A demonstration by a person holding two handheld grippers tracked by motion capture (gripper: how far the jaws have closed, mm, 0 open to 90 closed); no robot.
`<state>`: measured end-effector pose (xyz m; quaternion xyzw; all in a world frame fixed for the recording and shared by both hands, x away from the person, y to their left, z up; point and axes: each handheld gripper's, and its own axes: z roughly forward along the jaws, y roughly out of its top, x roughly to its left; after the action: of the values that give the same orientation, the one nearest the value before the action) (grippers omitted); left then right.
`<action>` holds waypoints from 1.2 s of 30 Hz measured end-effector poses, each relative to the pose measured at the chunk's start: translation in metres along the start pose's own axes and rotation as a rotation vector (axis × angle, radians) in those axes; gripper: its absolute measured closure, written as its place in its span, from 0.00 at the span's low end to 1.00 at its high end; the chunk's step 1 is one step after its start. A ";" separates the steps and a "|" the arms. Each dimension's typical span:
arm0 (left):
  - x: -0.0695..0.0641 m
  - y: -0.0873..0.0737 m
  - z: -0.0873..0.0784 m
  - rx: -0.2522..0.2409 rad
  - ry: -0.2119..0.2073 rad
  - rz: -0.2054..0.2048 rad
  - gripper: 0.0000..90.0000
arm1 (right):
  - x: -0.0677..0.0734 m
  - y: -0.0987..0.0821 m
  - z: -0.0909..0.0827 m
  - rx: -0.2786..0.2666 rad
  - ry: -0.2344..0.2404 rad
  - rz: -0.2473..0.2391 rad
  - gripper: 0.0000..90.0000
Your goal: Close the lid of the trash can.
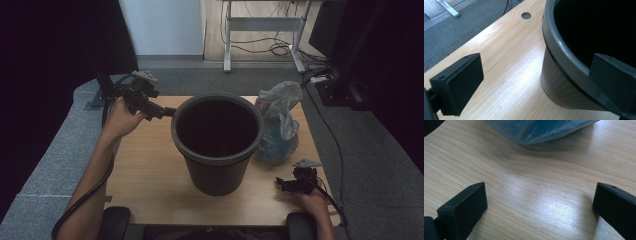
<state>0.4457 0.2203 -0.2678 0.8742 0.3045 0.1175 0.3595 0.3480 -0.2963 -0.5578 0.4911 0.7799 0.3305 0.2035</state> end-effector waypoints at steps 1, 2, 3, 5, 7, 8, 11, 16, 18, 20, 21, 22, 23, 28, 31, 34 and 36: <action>0.001 -0.002 -0.001 -0.004 0.002 -0.004 0.00 | 0.000 0.000 0.000 0.000 0.000 0.000 0.00; 0.003 -0.004 -0.001 -0.006 0.006 -0.006 0.00 | 0.000 0.000 0.000 0.000 0.000 0.000 0.00; 0.004 -0.006 -0.002 -0.007 0.007 -0.008 0.00 | 0.000 0.000 0.000 0.000 0.000 0.000 0.00; 0.006 -0.010 -0.002 -0.008 0.014 -0.013 0.00 | 0.000 0.000 0.000 0.000 0.000 0.000 0.00; 0.009 -0.014 -0.002 -0.012 0.019 -0.020 0.00 | 0.000 0.000 0.000 0.000 0.000 0.000 0.00; 0.011 -0.017 -0.002 -0.013 0.020 -0.026 0.00 | 0.000 0.000 0.000 0.000 0.000 0.000 0.00; 0.015 -0.023 -0.002 -0.013 0.027 -0.038 0.00 | 0.000 0.000 0.000 0.000 0.000 0.000 0.00; 0.024 -0.038 -0.002 -0.018 0.033 -0.065 0.00 | 0.000 0.000 0.000 0.000 -0.001 0.000 0.00; 0.027 -0.044 -0.001 -0.018 0.036 -0.072 0.00 | 0.000 0.000 0.000 0.000 -0.001 0.000 0.00; 0.030 -0.050 0.000 -0.021 0.035 -0.081 0.00 | 0.000 0.000 0.000 0.000 0.000 0.000 0.00; 0.032 -0.054 0.001 -0.024 0.034 -0.087 0.00 | 0.000 0.000 0.000 0.000 -0.001 0.000 0.00; 0.033 -0.057 0.002 -0.026 0.036 -0.090 0.00 | 0.000 0.000 0.000 0.000 0.000 0.000 0.00; 0.034 -0.059 0.003 -0.029 0.036 -0.093 0.00 | 0.000 0.000 0.000 0.000 -0.001 0.000 0.00; 0.038 -0.073 0.009 -0.033 0.029 -0.106 0.00 | 0.000 0.000 0.000 0.000 -0.001 0.000 0.00; 0.039 -0.080 0.014 -0.033 0.026 -0.114 0.00 | 0.000 0.000 0.000 0.000 -0.001 0.000 0.00; 0.040 -0.087 0.019 -0.036 0.022 -0.125 0.00 | 0.000 0.000 0.000 0.000 -0.001 0.000 0.00; 0.041 -0.091 0.022 -0.036 0.020 -0.132 0.00 | 0.000 0.000 0.000 0.000 0.000 0.000 0.00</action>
<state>0.4459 0.2841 -0.3480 0.8444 0.3628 0.1080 0.3791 0.3480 -0.2963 -0.5578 0.4912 0.7798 0.3303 0.2036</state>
